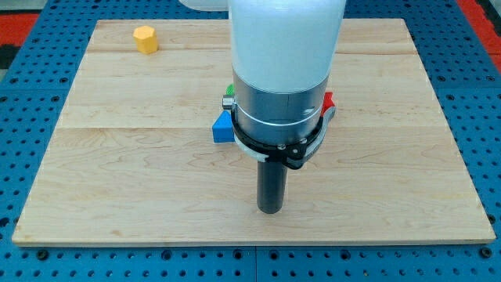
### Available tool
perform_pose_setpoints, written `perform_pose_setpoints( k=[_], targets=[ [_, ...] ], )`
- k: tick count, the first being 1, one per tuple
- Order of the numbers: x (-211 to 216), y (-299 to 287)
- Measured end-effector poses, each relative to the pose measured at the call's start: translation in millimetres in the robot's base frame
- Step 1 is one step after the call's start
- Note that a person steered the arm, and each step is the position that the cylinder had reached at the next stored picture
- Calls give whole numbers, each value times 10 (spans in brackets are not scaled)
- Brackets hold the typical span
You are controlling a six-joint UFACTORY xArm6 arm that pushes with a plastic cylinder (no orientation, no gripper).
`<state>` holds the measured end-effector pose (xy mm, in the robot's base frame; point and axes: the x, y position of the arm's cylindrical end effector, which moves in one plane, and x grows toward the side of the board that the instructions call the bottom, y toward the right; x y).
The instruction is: Slide blue cube towards center left
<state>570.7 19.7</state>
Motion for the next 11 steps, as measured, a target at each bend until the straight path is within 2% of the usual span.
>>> perform_pose_setpoints(
  k=[3, 5, 6, 7, 9, 10, 11],
  targets=[
    [-114, -74],
    [-241, -493],
    [-291, 190],
    [-364, 541],
    [-1143, 1122],
    [-1401, 1378],
    [-1481, 1503]
  ],
)
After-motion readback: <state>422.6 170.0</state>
